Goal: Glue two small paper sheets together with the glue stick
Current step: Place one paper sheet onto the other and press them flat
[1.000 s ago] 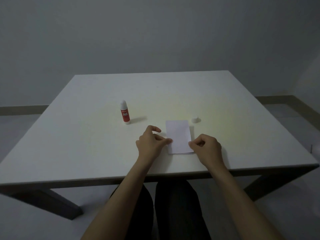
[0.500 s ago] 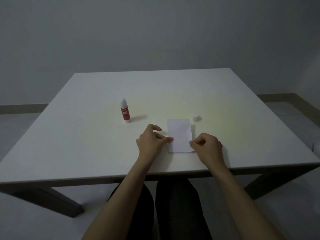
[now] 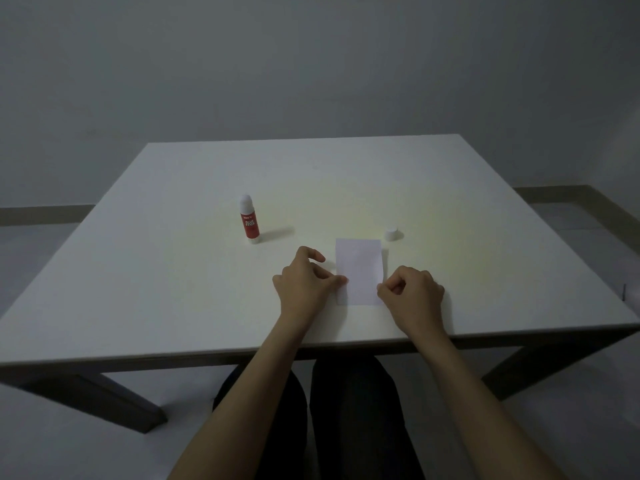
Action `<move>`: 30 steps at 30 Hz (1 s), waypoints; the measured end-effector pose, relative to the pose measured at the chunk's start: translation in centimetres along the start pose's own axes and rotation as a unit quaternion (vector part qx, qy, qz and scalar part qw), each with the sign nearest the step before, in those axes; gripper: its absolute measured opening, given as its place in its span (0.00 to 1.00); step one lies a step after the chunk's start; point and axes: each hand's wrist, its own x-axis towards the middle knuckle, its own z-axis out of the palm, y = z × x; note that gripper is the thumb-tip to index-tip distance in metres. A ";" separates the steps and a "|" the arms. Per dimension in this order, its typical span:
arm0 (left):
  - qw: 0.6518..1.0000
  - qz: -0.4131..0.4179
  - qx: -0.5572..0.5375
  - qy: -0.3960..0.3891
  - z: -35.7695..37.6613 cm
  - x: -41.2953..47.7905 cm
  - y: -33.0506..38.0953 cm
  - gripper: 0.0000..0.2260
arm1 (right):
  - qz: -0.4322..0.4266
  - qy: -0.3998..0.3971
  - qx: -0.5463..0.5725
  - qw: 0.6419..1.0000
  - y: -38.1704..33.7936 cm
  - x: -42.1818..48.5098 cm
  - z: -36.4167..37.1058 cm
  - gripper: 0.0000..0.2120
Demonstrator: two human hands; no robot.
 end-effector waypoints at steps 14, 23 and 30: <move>0.925 0.221 0.270 -0.152 0.0 1.8 -0.9 0.28 | -0.101 -0.051 -0.179 0.977 1.0 0.0 1.6 0.26; 0.876 0.225 0.341 -0.256 -2.2 2.7 -2.2 0.25 | -0.120 -0.225 -0.249 0.934 -0.9 0.2 2.4 0.27; 0.868 0.203 0.356 -0.280 -6.6 3.5 -5.2 0.31 | -0.163 -0.201 -0.284 0.923 -3.9 -1.5 5.1 0.28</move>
